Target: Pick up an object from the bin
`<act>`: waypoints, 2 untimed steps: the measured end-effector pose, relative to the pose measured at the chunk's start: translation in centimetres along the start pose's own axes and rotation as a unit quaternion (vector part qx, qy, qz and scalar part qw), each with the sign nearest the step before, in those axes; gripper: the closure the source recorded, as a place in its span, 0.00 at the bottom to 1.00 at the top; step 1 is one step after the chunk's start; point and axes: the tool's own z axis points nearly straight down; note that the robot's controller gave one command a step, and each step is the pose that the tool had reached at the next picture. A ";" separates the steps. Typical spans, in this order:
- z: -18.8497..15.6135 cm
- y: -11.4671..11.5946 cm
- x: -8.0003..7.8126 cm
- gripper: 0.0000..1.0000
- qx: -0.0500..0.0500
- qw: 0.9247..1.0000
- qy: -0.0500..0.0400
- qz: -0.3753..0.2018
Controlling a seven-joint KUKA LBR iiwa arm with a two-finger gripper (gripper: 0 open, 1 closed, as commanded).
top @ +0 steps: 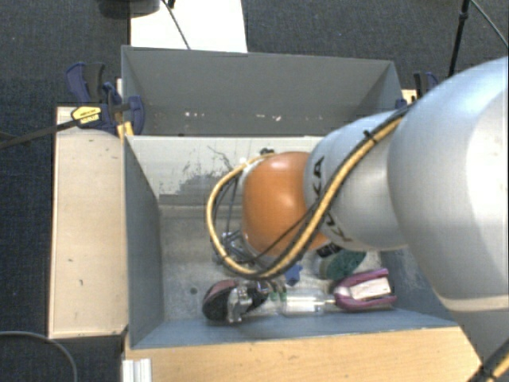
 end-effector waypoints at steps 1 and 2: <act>2.8 -1.6 -0.8 0.00 -0.002 0.998 -0.001 0.062; 2.7 -1.4 -0.8 0.00 -0.001 0.998 -0.002 0.061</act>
Offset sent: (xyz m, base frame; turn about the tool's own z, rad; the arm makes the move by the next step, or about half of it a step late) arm 0.0088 -0.0167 -0.0305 0.1270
